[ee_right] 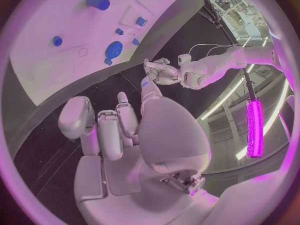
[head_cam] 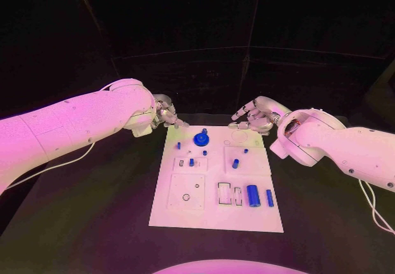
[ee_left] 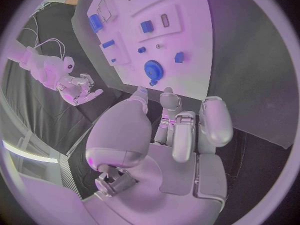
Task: Assemble the parts on the task board
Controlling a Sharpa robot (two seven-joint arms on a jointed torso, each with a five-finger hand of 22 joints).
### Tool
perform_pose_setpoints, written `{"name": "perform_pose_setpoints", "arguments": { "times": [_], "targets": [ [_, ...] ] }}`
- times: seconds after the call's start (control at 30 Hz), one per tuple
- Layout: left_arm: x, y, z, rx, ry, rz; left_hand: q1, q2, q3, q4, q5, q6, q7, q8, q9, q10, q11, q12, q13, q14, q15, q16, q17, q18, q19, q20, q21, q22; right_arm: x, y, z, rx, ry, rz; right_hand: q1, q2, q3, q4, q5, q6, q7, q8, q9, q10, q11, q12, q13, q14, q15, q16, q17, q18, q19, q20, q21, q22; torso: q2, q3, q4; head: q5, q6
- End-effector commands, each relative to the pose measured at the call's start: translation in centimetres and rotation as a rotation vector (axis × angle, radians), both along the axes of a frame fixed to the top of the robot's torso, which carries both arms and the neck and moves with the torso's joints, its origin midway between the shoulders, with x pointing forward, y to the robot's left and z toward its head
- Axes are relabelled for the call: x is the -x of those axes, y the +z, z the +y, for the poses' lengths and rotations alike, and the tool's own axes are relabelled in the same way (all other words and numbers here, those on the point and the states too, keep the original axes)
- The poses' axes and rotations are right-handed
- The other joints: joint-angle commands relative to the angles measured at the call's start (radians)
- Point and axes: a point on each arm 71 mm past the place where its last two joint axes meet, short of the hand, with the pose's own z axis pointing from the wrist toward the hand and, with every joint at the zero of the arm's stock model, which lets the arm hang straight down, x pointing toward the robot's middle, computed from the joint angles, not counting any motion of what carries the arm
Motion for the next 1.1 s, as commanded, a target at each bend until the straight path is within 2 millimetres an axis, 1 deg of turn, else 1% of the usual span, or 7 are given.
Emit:
{"name": "perform_pose_setpoints", "arguments": {
  "times": [0.03,0.17,0.37,0.5,0.67,0.9,1.1],
  "targets": [
    [-0.4,-0.6,0.0,-0.03,-0.017,0.051,0.014,0.002,-0.008,0.001,0.004,0.004,0.01,-0.008,-0.009,-0.006,0.001,-0.002,-0.002,0.105,0.009,0.003,0.263,-0.002,0.001,0.009,-0.004,0.0,0.0,0.1,0.2,-0.004,0.01,-0.005,-0.001,0.005,-0.006,0.0,0.0,-0.008,0.0,0.005,-0.001,-0.007,-0.001,0.0,0.0,0.063,-0.007,-0.005,0.088,0.015,-0.002,0.001,-0.005,0.0,0.002,-0.0026,-0.0023,0.001,-0.001],
    [-0.9,-1.7,0.1,-0.069,-0.013,0.088,0.021,0.009,-0.016,0.001,0.004,0.009,0.011,-0.014,-0.02,-0.007,0.002,-0.003,-0.006,0.105,0.011,0.003,0.263,-0.002,0.001,0.011,-0.003,0.001,0.0,0.1,0.2,-0.004,0.012,-0.004,0.001,0.006,-0.007,0.001,0.002,-0.009,0.0,0.006,-0.001,-0.007,-0.001,0.001,0.0,0.063,-0.007,-0.005,0.088,0.014,-0.002,0.001,-0.005,0.001,0.004,-0.0036,-0.0059,0.007,-0.002],
    [-1.1,-3.4,0.2,-0.108,-0.007,0.135,0.025,0.016,-0.022,0.002,0.004,0.015,0.011,-0.016,-0.028,-0.009,0.002,-0.003,-0.009,0.105,0.011,0.003,0.263,-0.002,0.0,0.013,-0.005,0.0,0.0,0.1,0.4,-0.004,0.016,-0.004,0.005,0.008,-0.01,0.002,0.007,-0.01,0.0,0.007,-0.001,-0.007,-0.001,0.0,0.0,0.063,-0.007,-0.006,0.087,0.015,-0.002,0.001,-0.005,0.0,0.003,-0.0037,-0.0019,0.006,-0.003],
    [-1.2,-4.2,0.0,-0.12,-0.006,0.157,0.026,0.021,-0.029,0.002,0.003,0.026,0.009,-0.014,-0.032,-0.009,0.001,0.0,-0.008,0.105,0.011,0.003,0.263,-0.002,0.001,0.013,-0.005,0.002,0.0,0.1,0.5,-0.004,0.019,-0.003,0.008,0.009,-0.011,0.003,0.01,-0.01,0.0,0.007,-0.001,-0.007,-0.001,0.0,0.0,0.063,-0.007,-0.006,0.088,0.015,-0.001,0.001,-0.005,0.0,0.003,-0.003,-0.0032,0.009,-0.005],
    [-1.2,-4.8,-0.2,-0.128,-0.01,0.175,0.027,0.023,-0.034,0.002,0.003,0.033,0.007,-0.011,-0.033,-0.007,0.0,0.003,-0.006,0.105,0.01,0.003,0.263,-0.002,0.002,0.013,-0.003,0.004,-0.1,0.1,0.5,-0.004,0.02,-0.003,0.01,0.01,-0.013,0.003,0.012,-0.01,0.0,0.008,-0.001,-0.007,-0.001,0.001,0.0,0.063,-0.007,-0.005,0.089,0.015,-0.001,0.001,-0.005,0.0,0.002,-0.0029,-0.0048,0.01,-0.005],
    [-1.1,-5.2,-0.5,-0.133,-0.02,0.19,0.029,0.024,-0.037,0.002,0.003,0.036,0.006,-0.01,-0.035,-0.006,-0.001,0.005,-0.005,0.105,0.01,0.003,0.263,-0.003,0.003,0.013,-0.002,0.007,-0.1,0.1,0.6,-0.004,0.022,-0.002,0.011,0.011,-0.014,0.004,0.014,-0.011,0.0,0.008,-0.001,-0.007,-0.001,0.001,0.0,0.063,-0.007,-0.005,0.089,0.015,-0.001,0.001,-0.006,0.001,0.002,-0.0017,-0.0021,0.008,-0.005],
    [-1.0,-5.4,-0.6,-0.137,-0.028,0.201,0.031,0.024,-0.04,0.001,0.003,0.039,0.006,-0.009,-0.035,-0.006,-0.001,0.005,-0.006,0.105,0.01,0.003,0.263,-0.003,0.003,0.013,-0.001,0.007,-0.1,0.1,0.6,-0.004,0.021,-0.002,0.011,0.011,-0.014,0.004,0.014,-0.011,0.0,0.008,-0.001,-0.007,-0.001,0.001,0.0,0.063,-0.007,-0.005,0.089,0.015,-0.001,0.001,-0.006,0.001,0.002,-0.0018,-0.0026,0.009,-0.005]
  ]
}}
